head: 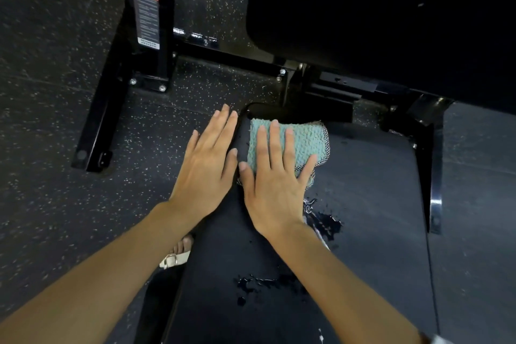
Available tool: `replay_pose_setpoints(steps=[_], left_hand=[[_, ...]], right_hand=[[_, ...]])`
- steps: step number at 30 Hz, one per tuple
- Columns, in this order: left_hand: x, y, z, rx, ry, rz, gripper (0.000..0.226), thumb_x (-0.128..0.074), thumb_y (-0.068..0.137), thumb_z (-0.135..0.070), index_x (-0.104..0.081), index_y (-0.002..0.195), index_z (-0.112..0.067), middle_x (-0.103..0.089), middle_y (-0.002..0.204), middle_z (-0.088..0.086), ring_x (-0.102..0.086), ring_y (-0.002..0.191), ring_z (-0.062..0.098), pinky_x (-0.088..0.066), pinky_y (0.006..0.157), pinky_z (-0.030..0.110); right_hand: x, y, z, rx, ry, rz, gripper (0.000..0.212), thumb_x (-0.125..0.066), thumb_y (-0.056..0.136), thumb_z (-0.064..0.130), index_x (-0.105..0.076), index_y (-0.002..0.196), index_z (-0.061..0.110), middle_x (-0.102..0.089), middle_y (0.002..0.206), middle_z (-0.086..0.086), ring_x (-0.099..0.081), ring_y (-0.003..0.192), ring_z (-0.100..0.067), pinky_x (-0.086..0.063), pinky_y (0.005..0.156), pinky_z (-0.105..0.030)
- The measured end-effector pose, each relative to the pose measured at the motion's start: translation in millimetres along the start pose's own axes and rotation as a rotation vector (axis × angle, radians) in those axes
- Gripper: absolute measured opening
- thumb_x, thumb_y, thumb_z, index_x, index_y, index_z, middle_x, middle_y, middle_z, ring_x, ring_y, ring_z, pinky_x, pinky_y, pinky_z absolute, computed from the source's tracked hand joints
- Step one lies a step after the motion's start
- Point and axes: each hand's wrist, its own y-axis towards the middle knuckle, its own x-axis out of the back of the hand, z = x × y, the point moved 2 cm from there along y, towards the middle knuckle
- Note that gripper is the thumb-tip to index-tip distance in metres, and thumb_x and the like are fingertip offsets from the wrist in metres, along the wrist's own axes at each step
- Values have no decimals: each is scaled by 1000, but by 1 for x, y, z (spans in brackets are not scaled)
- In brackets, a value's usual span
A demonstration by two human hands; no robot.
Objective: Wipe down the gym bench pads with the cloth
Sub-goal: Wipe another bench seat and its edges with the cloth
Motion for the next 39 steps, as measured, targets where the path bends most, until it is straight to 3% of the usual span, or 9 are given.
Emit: replay_pose_setpoints(steps=[2,4,9,12,17,22,26,32,39], left_hand=[[-4,-2,6,-17,27,28,57,-24,103,-30,-11,157,-18,-3,165,-8,2,151,4,-1,122,40],[-7,-2,9,-40,46,50,58,-15,102,-34,-7,157,-20,1,165,-10,7,151,3,2,122,43],[-7,4,12,-89,115,50,58,-18,102,-30,-7,158,-15,2,166,-6,7,151,7,5,120,51],[-5,7,11,-136,170,94,59,-17,102,-31,-6,157,-15,3,166,-6,6,152,9,7,119,53],[-2,13,13,-185,211,175,58,-17,104,-32,-1,158,-18,8,165,-9,11,151,7,10,118,51],[0,15,16,-212,213,205,58,-13,104,-35,-2,158,-17,6,165,-8,10,151,8,10,117,52],[2,17,19,-236,225,221,60,-11,103,-38,-2,158,-17,7,165,-8,9,151,8,12,117,53],[3,21,21,-259,286,219,62,-11,102,-41,-2,158,-14,7,166,-3,8,152,12,10,116,57],[3,22,25,-253,381,220,66,-10,101,-45,1,155,-8,9,164,4,9,152,16,6,117,59]], right_hand=[[-1,10,8,-5,-1,10,67,9,91,50,19,152,24,21,163,6,23,149,-20,15,113,-59],[3,19,13,45,-9,-2,64,4,95,44,12,155,25,17,164,10,21,150,-17,15,115,-57],[11,33,-5,200,-42,-21,57,-13,103,40,-9,158,28,-3,165,14,4,152,-11,3,121,-48],[12,30,-15,156,-66,-63,57,-13,102,38,-14,158,28,-10,164,13,-4,152,-10,-4,121,-43],[20,20,-41,-14,-23,-89,58,-15,101,40,-10,158,30,-3,164,15,1,151,-7,-6,122,-42],[37,17,-58,-95,29,-157,70,-32,95,59,-21,157,27,-5,165,9,-12,151,-13,-18,115,-39],[31,35,-61,-118,-23,-131,72,-21,95,62,-19,157,27,-10,165,8,0,153,-17,-1,121,-50],[17,46,-30,-159,97,-235,66,-15,98,45,-26,155,15,-23,163,0,-10,152,-23,-8,121,-47],[10,55,12,69,37,-165,58,-15,101,36,-27,155,20,-23,162,7,-11,152,-17,-5,122,-43]])
